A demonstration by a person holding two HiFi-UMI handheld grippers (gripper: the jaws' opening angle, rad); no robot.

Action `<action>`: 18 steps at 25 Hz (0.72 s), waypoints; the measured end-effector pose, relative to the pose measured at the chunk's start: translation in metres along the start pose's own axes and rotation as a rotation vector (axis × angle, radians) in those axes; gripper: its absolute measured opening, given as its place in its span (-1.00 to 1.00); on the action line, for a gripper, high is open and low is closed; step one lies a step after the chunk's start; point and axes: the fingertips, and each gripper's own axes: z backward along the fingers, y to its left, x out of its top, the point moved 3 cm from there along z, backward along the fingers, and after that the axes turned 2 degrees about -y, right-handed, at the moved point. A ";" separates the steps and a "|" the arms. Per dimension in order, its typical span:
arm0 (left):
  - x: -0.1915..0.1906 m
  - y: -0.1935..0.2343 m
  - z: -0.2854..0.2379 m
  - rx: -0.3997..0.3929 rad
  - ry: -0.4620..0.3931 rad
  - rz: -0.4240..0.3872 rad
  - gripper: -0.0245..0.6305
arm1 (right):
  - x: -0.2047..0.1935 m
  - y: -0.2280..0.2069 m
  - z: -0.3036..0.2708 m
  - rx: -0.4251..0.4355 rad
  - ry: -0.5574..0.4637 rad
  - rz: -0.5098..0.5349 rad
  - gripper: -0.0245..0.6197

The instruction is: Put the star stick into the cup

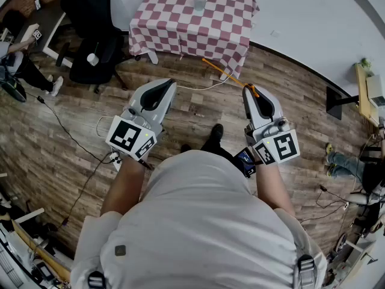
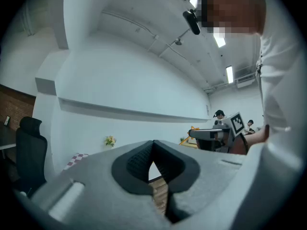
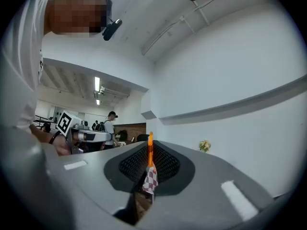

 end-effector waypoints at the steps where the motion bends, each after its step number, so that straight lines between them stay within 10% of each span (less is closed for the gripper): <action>1: -0.001 0.001 -0.001 0.001 0.000 0.000 -0.92 | -0.001 -0.001 -0.001 0.001 0.001 -0.001 -0.83; 18: -0.017 0.032 -0.056 0.038 0.031 0.013 -0.92 | -0.019 -0.062 -0.040 0.020 0.020 -0.031 -0.83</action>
